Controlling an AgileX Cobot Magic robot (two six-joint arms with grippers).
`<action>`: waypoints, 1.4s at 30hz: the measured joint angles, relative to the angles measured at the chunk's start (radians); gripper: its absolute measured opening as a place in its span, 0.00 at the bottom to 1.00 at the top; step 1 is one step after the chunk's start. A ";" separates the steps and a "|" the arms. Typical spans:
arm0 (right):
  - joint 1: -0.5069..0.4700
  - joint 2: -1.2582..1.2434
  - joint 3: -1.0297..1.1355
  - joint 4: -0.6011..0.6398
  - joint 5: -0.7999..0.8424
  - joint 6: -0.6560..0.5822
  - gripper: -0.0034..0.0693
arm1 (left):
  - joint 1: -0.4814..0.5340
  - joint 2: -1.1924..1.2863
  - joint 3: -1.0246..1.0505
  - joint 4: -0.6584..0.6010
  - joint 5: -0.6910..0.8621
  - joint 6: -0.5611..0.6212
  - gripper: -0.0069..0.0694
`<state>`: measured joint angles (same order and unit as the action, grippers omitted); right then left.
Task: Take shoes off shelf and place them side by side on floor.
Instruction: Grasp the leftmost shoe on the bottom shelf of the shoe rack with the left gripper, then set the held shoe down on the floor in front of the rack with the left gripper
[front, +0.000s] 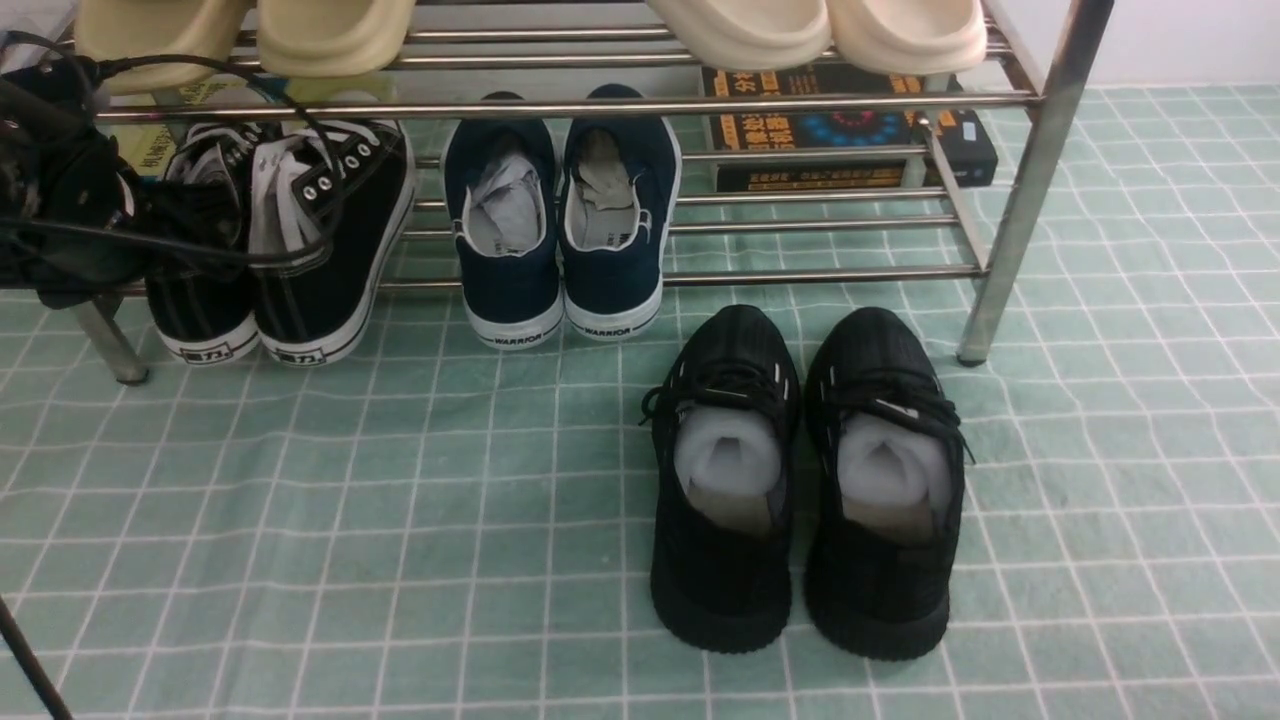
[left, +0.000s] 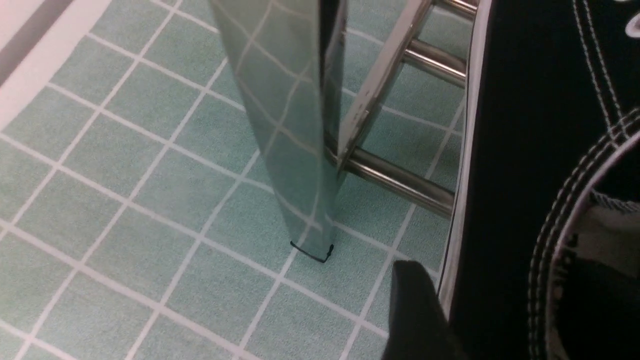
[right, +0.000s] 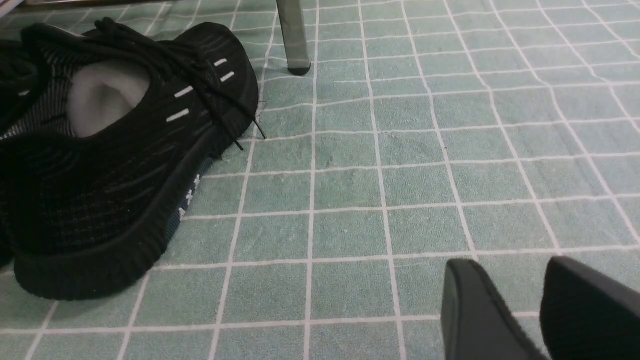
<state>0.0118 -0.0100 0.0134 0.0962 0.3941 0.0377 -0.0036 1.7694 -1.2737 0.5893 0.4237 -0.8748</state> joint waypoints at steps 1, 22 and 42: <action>0.000 0.000 0.000 0.000 0.000 0.000 0.36 | 0.000 0.000 0.000 0.000 -0.003 -0.002 0.51; 0.000 0.000 0.000 -0.002 0.000 0.001 0.37 | -0.001 -0.404 0.011 -0.187 0.533 0.244 0.11; 0.000 0.000 0.000 -0.002 0.000 0.001 0.37 | 0.000 -0.551 0.462 -0.158 0.277 0.119 0.11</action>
<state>0.0118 -0.0100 0.0134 0.0945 0.3941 0.0387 -0.0036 1.2181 -0.8113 0.4316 0.7005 -0.7553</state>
